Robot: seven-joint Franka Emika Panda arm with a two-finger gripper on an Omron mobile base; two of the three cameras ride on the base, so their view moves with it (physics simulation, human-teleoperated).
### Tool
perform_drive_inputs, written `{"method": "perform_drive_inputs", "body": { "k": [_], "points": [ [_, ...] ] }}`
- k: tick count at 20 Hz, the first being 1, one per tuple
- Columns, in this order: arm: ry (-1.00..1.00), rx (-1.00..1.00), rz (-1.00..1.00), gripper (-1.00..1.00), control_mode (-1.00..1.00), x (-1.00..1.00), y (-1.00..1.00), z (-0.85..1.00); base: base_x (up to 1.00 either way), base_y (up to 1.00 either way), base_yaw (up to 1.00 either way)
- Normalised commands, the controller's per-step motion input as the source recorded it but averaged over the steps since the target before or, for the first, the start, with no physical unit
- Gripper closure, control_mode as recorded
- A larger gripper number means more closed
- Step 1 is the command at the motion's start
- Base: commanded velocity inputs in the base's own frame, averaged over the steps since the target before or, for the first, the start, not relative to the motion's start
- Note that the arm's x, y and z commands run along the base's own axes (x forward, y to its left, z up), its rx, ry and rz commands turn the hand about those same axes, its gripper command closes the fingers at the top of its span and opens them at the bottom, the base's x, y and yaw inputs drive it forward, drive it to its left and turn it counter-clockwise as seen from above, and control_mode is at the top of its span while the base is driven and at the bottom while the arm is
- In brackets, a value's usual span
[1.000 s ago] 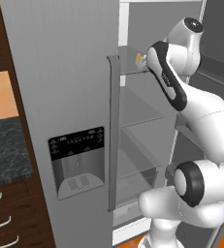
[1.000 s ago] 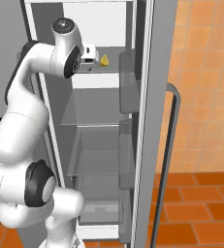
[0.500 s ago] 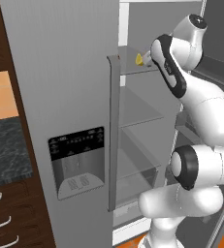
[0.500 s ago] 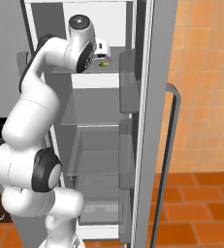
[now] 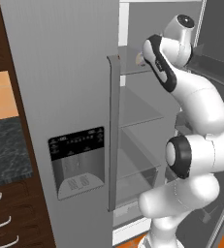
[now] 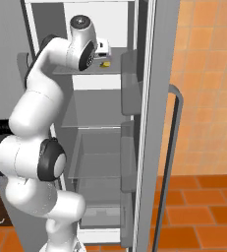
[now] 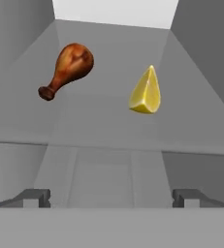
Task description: Place one lemon wedge and one chicken drumstick in each tupperware on the nearby counter, to pack two identical lunches.
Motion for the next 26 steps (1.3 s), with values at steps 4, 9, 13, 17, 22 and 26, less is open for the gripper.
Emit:
{"method": "perform_drive_inputs", "body": {
  "k": [4, 9, 13, 17, 22, 26],
  "points": [
    [0.18, -0.09, -0.04, -1.00, -1.00, 0.40, 0.00, 0.08, 0.00, 0.00, 0.00],
    [0.05, -0.02, -0.01, -1.00, -1.00, 0.28, 0.00, 0.01, 0.00, 0.00, 0.00],
    [0.00, 0.00, 0.00, -1.00, -1.00, 0.43, 0.00, -0.04, 0.00, 0.00, 0.00],
    [0.00, 0.00, 0.00, -1.00, -1.00, 0.39, -0.08, 0.00, 0.00, 0.00, 0.00],
    [-0.01, 0.00, 0.00, -1.00, -1.00, 0.55, 0.00, -0.23, 0.00, 0.00, 0.00],
    [0.00, 0.01, 0.00, -1.00, -1.00, 0.40, 0.00, -0.11, 0.00, 0.00, 0.00]
  ]
}}
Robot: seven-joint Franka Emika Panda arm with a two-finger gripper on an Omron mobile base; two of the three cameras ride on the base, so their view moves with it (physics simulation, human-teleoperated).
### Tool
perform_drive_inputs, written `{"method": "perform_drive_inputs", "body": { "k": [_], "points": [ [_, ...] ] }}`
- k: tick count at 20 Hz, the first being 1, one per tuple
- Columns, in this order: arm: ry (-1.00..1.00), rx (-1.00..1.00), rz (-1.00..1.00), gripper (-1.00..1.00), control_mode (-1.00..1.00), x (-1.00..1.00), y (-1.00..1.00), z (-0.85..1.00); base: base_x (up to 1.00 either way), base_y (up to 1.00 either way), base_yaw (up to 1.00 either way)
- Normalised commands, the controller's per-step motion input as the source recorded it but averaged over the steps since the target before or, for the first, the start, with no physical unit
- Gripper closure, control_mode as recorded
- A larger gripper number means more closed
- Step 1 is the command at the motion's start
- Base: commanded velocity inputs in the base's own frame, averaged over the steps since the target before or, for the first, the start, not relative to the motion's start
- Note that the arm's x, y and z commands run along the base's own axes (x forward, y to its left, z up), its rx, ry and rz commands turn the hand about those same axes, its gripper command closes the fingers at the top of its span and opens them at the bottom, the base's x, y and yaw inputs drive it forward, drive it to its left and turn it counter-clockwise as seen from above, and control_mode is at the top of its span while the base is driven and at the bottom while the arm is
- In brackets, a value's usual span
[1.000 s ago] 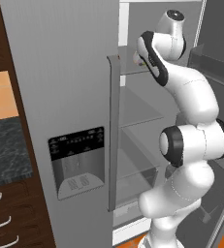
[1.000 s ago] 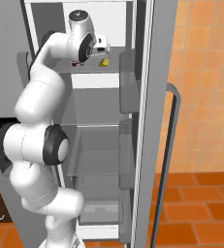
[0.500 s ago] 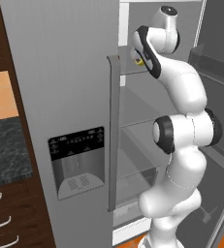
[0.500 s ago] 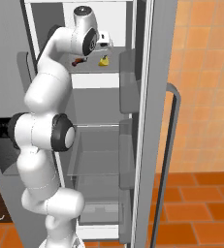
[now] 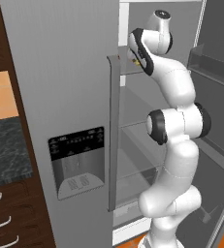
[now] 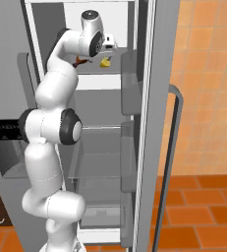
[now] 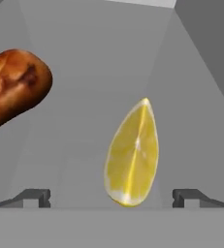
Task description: Place one lemon wedge and one chicken drumstick in each tupperware on the nearby counter, to pack two identical lunches.
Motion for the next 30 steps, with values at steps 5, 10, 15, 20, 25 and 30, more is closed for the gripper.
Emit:
{"method": "perform_drive_inputs", "body": {
  "k": [5, 10, 15, 20, 25, 30],
  "points": [
    [-0.03, 0.03, 0.00, -1.00, -1.00, 0.58, -0.01, -0.02, 0.00, 0.00, 0.00],
    [-0.01, 0.00, 0.00, -1.00, -1.00, 0.13, -0.09, 0.00, 0.00, 0.00, 0.00],
    [0.00, 0.00, 0.00, -1.00, -1.00, 0.15, -0.15, -0.09, 0.00, 0.00, 0.00],
    [0.00, 0.00, 0.00, -1.00, -1.00, 0.01, 0.00, -0.01, 0.00, 0.00, 0.00],
    [0.00, 0.00, 0.00, -1.00, -1.00, 0.00, 0.00, -0.40, 0.00, 0.00, 0.00],
    [0.00, 0.00, 0.00, -1.00, -1.00, 0.00, 0.00, -0.52, 0.00, 0.00, 0.00]
  ]
}}
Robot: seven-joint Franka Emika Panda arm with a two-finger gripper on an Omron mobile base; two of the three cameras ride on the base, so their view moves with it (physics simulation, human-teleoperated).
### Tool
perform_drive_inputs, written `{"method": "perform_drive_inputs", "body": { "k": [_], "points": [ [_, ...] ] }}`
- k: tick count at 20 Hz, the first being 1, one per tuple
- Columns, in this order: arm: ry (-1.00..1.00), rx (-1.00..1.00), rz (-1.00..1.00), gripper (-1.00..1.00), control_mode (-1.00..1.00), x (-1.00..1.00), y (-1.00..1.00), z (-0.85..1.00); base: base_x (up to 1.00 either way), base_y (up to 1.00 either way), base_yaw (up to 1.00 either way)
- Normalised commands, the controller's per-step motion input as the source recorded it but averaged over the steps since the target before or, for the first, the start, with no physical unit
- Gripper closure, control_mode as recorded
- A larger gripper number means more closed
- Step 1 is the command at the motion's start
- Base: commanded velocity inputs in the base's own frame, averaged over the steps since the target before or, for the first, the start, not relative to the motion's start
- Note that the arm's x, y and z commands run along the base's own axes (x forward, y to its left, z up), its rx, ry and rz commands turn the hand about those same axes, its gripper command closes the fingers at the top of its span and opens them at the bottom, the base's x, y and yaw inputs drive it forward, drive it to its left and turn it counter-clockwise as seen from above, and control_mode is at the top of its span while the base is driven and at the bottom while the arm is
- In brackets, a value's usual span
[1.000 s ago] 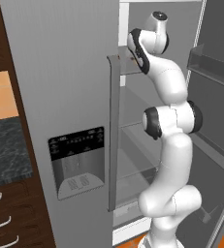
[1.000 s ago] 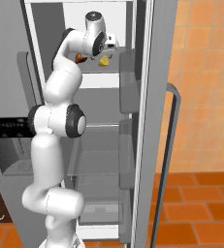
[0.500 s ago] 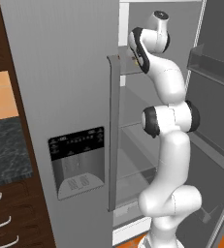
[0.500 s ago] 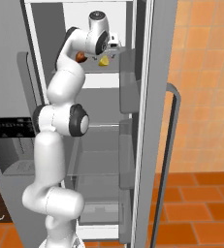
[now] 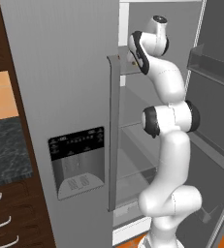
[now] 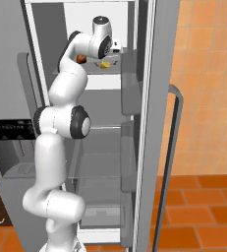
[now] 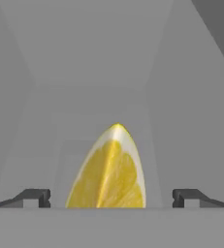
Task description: Place one lemon wedge and one chicken drumstick in each tupperware on the nearby counter, to pack two identical lunches.
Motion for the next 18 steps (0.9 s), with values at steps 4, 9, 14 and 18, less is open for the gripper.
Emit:
{"method": "perform_drive_inputs", "body": {
  "k": [4, 9, 14, 18],
  "points": [
    [0.00, 0.00, 0.00, -1.00, -1.00, 0.00, 0.00, -0.27, 0.00, 0.00, 0.00],
    [0.00, 0.00, 0.00, 1.00, -1.00, 0.00, 0.00, -0.20, 0.00, 0.00, 0.00],
    [0.00, 0.00, 0.00, 1.00, -1.00, 0.00, 0.02, -0.16, 0.00, 0.00, 0.00],
    [-0.03, 0.01, 0.00, 1.00, -1.00, -0.30, -0.03, 0.00, 0.00, 0.00, 0.00]
  ]
}}
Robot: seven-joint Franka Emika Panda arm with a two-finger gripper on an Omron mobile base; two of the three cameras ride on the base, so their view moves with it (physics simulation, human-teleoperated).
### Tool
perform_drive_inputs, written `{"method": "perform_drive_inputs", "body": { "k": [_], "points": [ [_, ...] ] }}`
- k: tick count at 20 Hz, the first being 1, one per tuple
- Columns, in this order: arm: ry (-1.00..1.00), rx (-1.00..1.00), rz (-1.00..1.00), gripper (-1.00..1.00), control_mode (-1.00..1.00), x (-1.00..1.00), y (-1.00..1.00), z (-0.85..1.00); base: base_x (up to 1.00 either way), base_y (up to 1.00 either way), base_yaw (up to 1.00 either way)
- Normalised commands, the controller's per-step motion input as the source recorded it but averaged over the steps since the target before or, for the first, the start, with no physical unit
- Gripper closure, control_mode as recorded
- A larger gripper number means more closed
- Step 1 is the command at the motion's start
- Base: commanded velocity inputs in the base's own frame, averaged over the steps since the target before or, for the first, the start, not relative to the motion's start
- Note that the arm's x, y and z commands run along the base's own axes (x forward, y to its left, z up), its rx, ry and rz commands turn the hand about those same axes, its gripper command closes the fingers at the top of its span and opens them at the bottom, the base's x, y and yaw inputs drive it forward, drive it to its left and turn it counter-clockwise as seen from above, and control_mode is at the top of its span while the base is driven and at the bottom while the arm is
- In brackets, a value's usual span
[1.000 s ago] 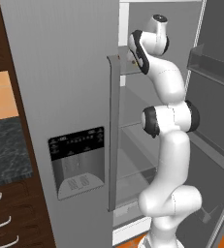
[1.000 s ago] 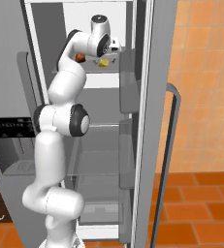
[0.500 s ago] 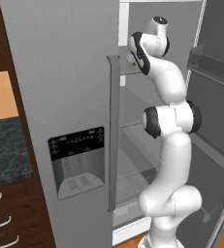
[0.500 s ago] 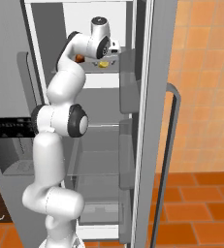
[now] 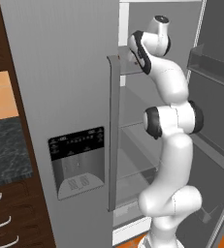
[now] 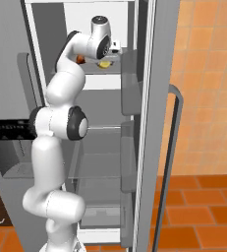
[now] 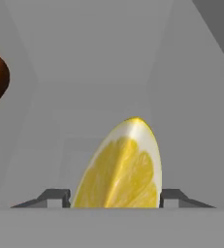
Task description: Place one lemon wedge and one chicken drumstick in each tupperware on the nearby counter, to pack two identical lunches.
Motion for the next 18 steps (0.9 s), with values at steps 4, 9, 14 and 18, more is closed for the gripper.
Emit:
{"method": "perform_drive_inputs", "body": {
  "k": [4, 9, 14, 18],
  "points": [
    [-0.25, 0.08, 0.00, 1.00, -1.00, -0.99, -0.21, 0.00, 0.00, 0.00, 0.00],
    [-0.21, 0.08, 0.02, 1.00, -1.00, -1.00, -0.26, 0.00, 0.00, 0.00, 0.00],
    [0.01, -0.01, 0.06, 1.00, -1.00, -1.00, 0.00, -0.04, 0.00, 0.00, 0.00],
    [0.09, -0.10, 0.01, 1.00, -1.00, -0.92, 0.00, -0.23, 0.00, 0.00, 0.00]
  ]
}}
